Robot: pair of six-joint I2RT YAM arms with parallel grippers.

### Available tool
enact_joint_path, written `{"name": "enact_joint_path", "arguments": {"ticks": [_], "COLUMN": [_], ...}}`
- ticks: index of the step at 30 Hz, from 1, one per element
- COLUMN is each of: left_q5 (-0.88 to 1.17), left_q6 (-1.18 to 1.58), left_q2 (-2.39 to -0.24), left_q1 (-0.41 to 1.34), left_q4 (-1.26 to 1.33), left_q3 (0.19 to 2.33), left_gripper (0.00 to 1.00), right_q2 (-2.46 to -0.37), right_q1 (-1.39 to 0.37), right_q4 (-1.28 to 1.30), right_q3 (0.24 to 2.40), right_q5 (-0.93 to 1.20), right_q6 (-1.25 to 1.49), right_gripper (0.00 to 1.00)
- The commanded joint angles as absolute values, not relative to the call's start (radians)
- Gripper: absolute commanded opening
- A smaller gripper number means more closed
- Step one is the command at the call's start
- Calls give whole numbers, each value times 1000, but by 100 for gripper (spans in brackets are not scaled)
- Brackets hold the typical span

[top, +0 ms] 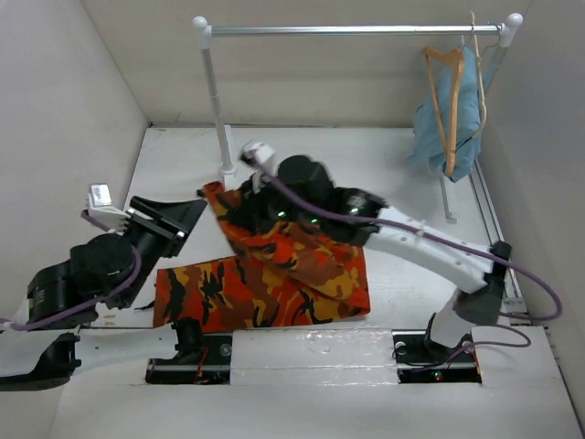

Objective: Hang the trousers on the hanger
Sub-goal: Fold the trousers at the center of the board.

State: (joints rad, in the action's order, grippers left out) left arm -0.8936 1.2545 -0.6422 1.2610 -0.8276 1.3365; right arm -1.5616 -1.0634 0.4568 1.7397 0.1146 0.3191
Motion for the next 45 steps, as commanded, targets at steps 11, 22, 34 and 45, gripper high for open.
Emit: {"name": "enact_joint_path", "arguments": {"ticks": [11, 22, 34, 45], "left_q5": [-1236, -1128, -424, -187], "left_q6": [1479, 1310, 1002, 1193], "left_q2": [-554, -891, -1066, -890], "left_q1": [1250, 1250, 908, 927], "left_q4": [-1137, -956, -342, -333], "left_q3": [1407, 1278, 935, 577], "left_gripper": [44, 55, 55, 55], "right_q2": [-1763, -1218, -1488, -1660], "right_q1": [-1214, -676, -529, -270], "right_q4": [311, 416, 223, -343], "right_q3": [1691, 991, 896, 824], "right_q5": [190, 210, 471, 497], "right_q6": [342, 250, 184, 581], "right_gripper": [84, 46, 83, 0]}}
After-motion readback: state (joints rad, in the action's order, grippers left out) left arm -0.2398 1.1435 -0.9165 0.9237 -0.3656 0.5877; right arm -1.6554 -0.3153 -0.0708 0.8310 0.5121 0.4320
